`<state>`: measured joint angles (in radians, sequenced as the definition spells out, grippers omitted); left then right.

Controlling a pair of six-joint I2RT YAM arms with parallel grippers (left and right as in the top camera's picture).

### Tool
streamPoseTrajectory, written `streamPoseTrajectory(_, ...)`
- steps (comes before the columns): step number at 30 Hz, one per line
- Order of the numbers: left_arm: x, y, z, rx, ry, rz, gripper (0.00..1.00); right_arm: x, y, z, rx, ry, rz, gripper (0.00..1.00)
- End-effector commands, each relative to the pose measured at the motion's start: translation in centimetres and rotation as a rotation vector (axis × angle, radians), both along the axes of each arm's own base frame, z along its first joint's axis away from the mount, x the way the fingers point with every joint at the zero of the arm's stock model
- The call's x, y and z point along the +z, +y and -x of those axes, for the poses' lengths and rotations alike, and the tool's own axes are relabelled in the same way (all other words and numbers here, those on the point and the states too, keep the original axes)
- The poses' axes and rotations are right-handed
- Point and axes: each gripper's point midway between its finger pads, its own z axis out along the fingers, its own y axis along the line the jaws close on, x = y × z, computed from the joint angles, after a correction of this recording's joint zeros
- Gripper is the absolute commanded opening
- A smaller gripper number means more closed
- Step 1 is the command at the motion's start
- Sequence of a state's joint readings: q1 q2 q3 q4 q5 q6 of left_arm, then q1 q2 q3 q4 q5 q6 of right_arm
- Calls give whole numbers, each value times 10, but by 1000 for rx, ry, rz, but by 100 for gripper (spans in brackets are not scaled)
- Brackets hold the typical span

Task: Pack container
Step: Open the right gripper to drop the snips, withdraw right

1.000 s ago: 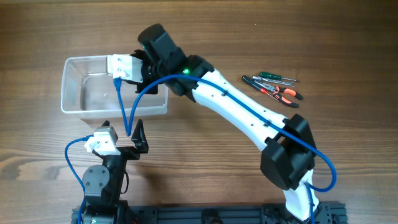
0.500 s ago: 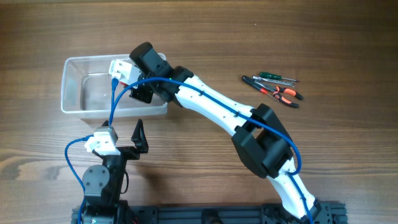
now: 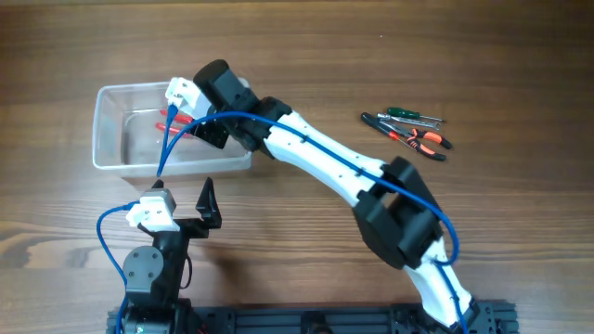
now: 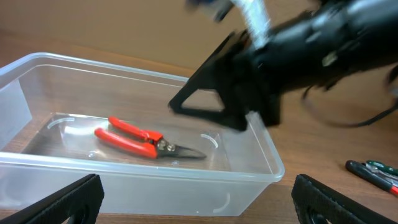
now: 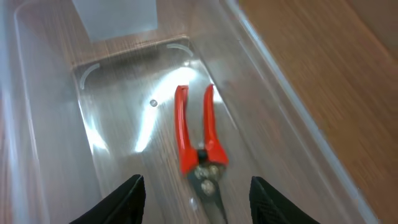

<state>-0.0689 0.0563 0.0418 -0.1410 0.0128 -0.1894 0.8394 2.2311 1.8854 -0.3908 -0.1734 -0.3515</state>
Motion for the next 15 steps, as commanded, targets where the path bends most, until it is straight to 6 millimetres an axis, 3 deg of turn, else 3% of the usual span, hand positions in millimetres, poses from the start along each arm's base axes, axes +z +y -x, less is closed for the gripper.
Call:
streamPoseTrajectory(1,-2,2,0,10,5,8,100,120,-58,-24,-228,-144,-74,59)
streamPoseTrajectory(3,-2,2,0,10,4,8,100,141,-114,-39,-377,-176,3,62)
streamPoseTrajectory(4,-2,2,0,10,5,8,100,145,-135,-43,-423,-179,31,65)
streamPoseTrajectory(5,-2,2,0,10,4,8,100,146,-170,-51,-491,-165,84,67)
streamPoseTrajectory(7,-2,2,0,10,4,8,100,137,-217,-60,-571,-110,149,71)
streamPoseTrajectory(10,-2,2,0,10,4,8,100,105,-295,-72,-738,57,206,77)
streamPoseTrajectory(13,-2,2,0,10,5,8,100,62,-336,-68,-765,295,157,78)
streamPoseTrajectory(15,-2,2,0,10,4,8,100,39,-344,-62,-745,418,105,75)
